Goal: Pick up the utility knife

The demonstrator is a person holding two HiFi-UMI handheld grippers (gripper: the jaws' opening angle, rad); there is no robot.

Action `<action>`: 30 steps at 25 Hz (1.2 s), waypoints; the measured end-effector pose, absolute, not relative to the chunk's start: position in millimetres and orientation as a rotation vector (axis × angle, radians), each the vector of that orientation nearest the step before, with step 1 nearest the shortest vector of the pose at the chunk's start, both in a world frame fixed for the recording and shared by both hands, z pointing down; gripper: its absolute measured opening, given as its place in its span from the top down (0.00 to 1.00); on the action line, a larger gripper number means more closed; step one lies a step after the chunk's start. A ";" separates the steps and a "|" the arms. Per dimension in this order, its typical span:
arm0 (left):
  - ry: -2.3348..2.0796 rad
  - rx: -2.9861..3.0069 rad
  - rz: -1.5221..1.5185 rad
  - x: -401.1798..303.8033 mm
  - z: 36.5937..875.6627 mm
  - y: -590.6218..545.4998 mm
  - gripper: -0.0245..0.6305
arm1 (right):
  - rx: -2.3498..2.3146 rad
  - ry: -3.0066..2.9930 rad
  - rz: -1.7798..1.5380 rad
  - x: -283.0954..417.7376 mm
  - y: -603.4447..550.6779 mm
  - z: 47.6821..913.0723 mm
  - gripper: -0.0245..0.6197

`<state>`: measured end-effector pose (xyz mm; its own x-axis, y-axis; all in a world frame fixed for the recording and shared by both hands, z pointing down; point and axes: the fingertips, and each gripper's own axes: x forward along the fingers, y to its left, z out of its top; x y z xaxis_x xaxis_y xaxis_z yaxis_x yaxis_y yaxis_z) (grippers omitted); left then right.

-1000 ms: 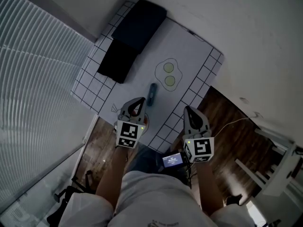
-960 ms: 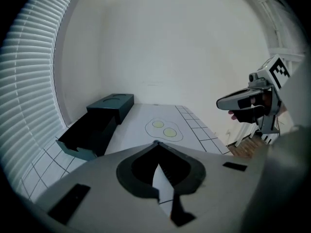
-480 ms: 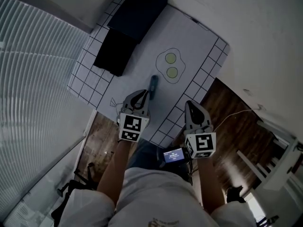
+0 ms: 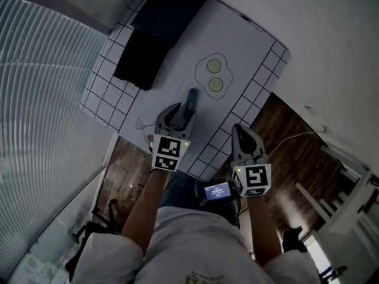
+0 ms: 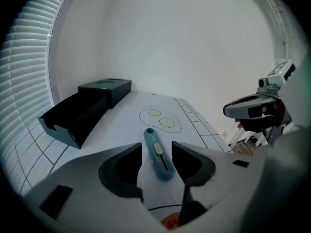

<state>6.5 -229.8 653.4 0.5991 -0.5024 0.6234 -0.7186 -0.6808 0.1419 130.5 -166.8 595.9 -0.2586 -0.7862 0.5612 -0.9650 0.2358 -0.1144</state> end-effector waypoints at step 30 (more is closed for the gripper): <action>-0.922 2.371 1.026 12.3 686.6 -232.3 0.76 | 1.676 -2.088 0.659 137.7 -145.5 583.5 0.95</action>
<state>12.3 -232.3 686.6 0.5140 -0.4134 0.7516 -0.7034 -0.7046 0.0935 137.7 -145.5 583.5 -0.2152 -0.7975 0.5637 -0.9766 0.1782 -0.1209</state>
